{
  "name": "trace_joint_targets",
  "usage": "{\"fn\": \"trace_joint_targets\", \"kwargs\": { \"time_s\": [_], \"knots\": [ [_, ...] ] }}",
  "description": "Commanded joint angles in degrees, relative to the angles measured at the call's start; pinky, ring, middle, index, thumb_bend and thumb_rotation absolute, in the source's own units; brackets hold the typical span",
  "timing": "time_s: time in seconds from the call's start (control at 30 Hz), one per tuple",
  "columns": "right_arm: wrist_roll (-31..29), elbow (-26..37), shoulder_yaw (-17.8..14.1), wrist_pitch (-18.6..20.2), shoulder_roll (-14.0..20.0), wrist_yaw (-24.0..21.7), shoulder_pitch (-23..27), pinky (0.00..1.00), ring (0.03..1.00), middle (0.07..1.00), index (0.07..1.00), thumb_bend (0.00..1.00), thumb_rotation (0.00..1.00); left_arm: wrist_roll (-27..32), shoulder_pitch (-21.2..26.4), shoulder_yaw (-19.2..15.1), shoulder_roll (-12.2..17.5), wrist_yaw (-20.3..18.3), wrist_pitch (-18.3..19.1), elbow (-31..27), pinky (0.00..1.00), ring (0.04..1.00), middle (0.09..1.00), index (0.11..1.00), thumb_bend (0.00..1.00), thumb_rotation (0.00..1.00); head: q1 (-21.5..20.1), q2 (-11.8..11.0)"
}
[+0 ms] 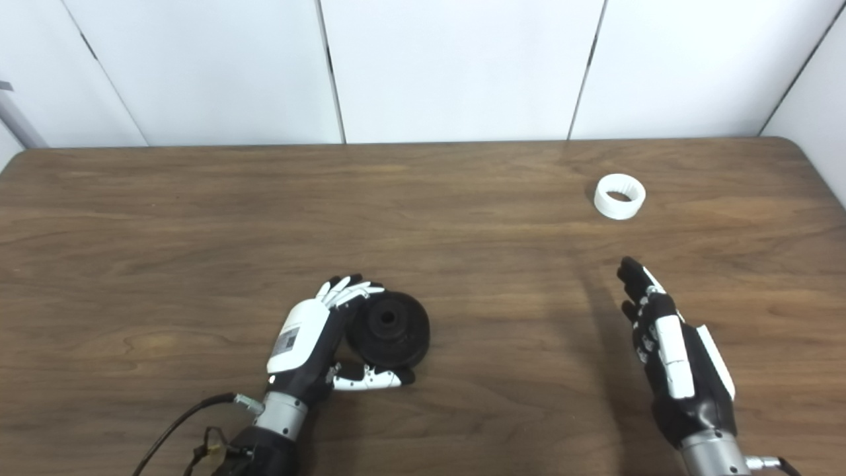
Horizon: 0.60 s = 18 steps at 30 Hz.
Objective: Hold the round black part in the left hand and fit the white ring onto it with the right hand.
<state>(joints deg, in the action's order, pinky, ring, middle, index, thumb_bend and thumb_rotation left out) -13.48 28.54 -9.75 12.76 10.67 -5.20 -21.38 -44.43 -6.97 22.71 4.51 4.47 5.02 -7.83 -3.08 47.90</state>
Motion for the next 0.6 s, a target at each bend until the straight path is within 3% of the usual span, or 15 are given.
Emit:
{"fn": "trace_joint_targets", "kwargs": {
  "time_s": [0.0, 0.23, 0.57],
  "knots": [
    [-0.97, 1.84, -0.59, -2.03, 0.34, -0.36, 0.70, 1.00, 1.000, 0.950, 0.926, 0.68, 0.94, -0.56, -2.25, -0.20, -0.32, -2.80, 4.55, 0.97, 1.00, 0.958, 0.848, 0.485, 0.52, 0.06, 0.07, 0.06],
    [-1.21, 1.86, -0.92, -2.19, 0.70, -0.41, 0.36, 1.00, 0.997, 0.950, 0.928, 0.67, 0.94, -2.84, -2.29, 0.73, -1.02, -6.40, 10.70, -2.09, 1.00, 0.960, 0.849, 0.484, 0.52, 0.05, 0.04, 0.08],
    [-2.74, 3.76, -1.53, 0.19, 0.53, 0.38, 1.12, 1.00, 1.000, 0.969, 0.930, 0.69, 0.93, -3.64, -2.25, 0.91, -0.63, -5.78, 10.67, -1.52, 1.00, 0.957, 0.844, 0.484, 0.52, 0.06, 0.04, 0.08]
  ]
}}
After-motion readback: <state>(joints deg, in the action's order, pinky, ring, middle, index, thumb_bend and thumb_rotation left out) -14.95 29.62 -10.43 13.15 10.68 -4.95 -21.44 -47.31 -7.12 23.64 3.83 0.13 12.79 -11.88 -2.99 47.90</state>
